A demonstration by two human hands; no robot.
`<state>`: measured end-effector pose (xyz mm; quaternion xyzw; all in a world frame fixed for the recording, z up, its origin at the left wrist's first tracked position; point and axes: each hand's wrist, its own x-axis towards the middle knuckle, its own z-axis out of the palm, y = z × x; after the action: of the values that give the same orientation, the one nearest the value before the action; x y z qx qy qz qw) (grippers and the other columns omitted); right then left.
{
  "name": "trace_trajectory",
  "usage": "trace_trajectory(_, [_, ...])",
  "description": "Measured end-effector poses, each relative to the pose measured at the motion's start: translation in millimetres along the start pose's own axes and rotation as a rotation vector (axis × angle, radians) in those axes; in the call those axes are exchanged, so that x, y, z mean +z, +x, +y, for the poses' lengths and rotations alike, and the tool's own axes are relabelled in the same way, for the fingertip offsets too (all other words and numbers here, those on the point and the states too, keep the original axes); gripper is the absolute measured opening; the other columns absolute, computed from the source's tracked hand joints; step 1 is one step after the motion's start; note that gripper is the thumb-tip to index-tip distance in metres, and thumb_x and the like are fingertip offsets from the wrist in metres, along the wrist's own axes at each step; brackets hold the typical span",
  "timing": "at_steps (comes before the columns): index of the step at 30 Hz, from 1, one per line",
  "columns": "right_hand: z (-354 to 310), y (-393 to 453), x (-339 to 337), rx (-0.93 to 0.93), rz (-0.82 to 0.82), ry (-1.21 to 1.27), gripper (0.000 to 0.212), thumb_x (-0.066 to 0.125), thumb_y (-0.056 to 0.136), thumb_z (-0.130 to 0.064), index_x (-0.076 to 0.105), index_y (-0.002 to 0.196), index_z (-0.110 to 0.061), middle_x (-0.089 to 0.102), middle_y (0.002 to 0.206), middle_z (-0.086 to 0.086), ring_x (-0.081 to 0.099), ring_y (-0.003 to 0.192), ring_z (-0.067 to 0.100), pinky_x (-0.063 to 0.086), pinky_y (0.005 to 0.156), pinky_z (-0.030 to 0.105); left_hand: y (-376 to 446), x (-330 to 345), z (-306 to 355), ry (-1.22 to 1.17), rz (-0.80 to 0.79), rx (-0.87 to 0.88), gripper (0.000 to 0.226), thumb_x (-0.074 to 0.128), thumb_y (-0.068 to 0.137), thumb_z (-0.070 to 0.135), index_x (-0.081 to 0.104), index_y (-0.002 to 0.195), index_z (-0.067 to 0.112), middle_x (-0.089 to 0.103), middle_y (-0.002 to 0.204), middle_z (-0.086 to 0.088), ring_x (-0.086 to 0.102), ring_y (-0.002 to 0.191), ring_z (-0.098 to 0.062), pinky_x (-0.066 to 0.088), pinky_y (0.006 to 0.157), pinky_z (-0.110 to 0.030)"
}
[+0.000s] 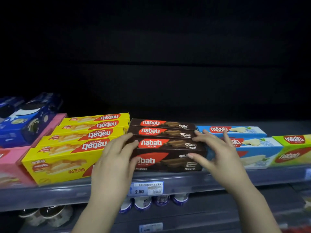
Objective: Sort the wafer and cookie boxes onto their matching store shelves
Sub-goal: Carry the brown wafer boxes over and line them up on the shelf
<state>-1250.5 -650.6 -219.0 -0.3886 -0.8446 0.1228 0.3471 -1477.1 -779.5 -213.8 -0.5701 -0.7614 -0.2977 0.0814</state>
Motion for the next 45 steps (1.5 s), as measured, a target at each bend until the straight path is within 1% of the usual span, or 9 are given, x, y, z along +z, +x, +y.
trace_trajectory(4, [0,2,-4,-0.031,-0.132,-0.182,0.078,0.077,0.065,-0.058,0.048,0.135,-0.039,0.041,0.148,-0.015,0.036,0.138,0.005,0.006,0.118,0.031,4,-2,2,0.075,0.047,0.094,0.060,0.084,0.064,0.034,0.067,0.119,0.016,0.061,0.128,-0.002,0.055,0.119,-0.027,0.048,0.092,-0.045])
trace_trajectory(10, [-7,12,-5,-0.083,-0.164,-0.230,0.078,0.074,0.075,-0.051,0.040,0.143,-0.035,0.031,0.153,-0.016,0.017,0.146,0.005,-0.008,0.118,0.034,33,-1,8,0.216,-0.210,0.142,0.087,0.052,0.081,0.067,0.020,0.151,0.028,0.019,0.160,0.006,0.010,0.149,-0.014,-0.004,0.118,-0.039])
trace_trajectory(16, [-7,21,-8,-0.107,-0.179,-0.187,0.062,0.082,0.069,-0.041,0.059,0.125,-0.030,0.054,0.134,-0.013,0.046,0.130,0.006,-0.005,0.117,0.034,30,7,-5,0.131,-0.091,0.175,0.074,0.057,0.066,0.071,0.065,0.118,0.019,0.067,0.115,0.002,0.061,0.110,-0.023,0.043,0.100,-0.045])
trace_trajectory(20, [0,25,-14,-0.114,-0.222,-0.117,0.063,0.086,0.063,-0.040,0.062,0.121,-0.032,0.049,0.124,-0.023,0.048,0.126,0.004,0.001,0.119,0.041,25,3,-2,0.155,-0.039,0.221,0.074,0.042,0.068,0.076,0.069,0.108,0.020,0.068,0.101,0.005,0.065,0.099,-0.021,0.046,0.095,-0.042])
trace_trajectory(26, [-7,29,-13,-0.133,-0.310,-0.258,0.089,0.075,0.064,-0.061,0.040,0.142,-0.037,0.037,0.147,-0.019,0.033,0.138,0.002,-0.005,0.119,0.037,61,-16,6,0.046,-0.290,0.180,0.099,0.035,0.058,0.092,0.045,0.137,0.033,0.048,0.135,0.015,0.045,0.126,-0.009,0.040,0.104,-0.033])
trace_trajectory(32, [-11,30,-9,-0.099,-0.271,-0.187,0.079,0.082,0.064,-0.050,0.052,0.135,-0.033,0.046,0.142,-0.013,0.042,0.133,0.011,0.012,0.119,0.038,98,-5,3,0.046,-0.671,0.127,0.114,0.055,0.060,0.080,0.012,0.153,0.030,0.002,0.162,0.007,0.000,0.149,-0.014,0.009,0.118,-0.038])
trace_trajectory(36, [-12,32,-10,-0.087,-0.257,-0.206,0.078,0.080,0.064,-0.054,0.051,0.135,-0.036,0.044,0.143,-0.015,0.042,0.133,0.009,0.016,0.120,0.040,104,-9,-3,0.122,-0.748,0.169,0.123,0.055,0.051,0.084,0.010,0.153,0.032,0.004,0.160,0.011,0.002,0.147,-0.014,0.014,0.118,-0.040])
trace_trajectory(41, [-16,36,-14,-0.091,-0.314,-0.237,0.081,0.080,0.062,-0.056,0.048,0.133,-0.035,0.042,0.137,-0.015,0.042,0.128,0.012,0.028,0.114,0.041,114,-7,-3,0.084,-0.758,0.184,0.111,0.073,0.056,0.073,0.020,0.146,0.034,0.027,0.141,0.013,0.033,0.130,-0.011,0.039,0.108,-0.038])
trace_trajectory(45, [-28,59,-16,-0.118,-0.457,-0.353,0.115,0.078,0.057,-0.065,0.019,0.150,-0.034,0.012,0.160,-0.009,0.006,0.149,0.011,-0.005,0.120,0.048,121,-3,-3,0.151,-0.809,0.217,0.119,0.071,0.059,0.074,0.006,0.151,0.034,0.025,0.146,0.008,0.029,0.134,-0.015,0.035,0.110,-0.039])
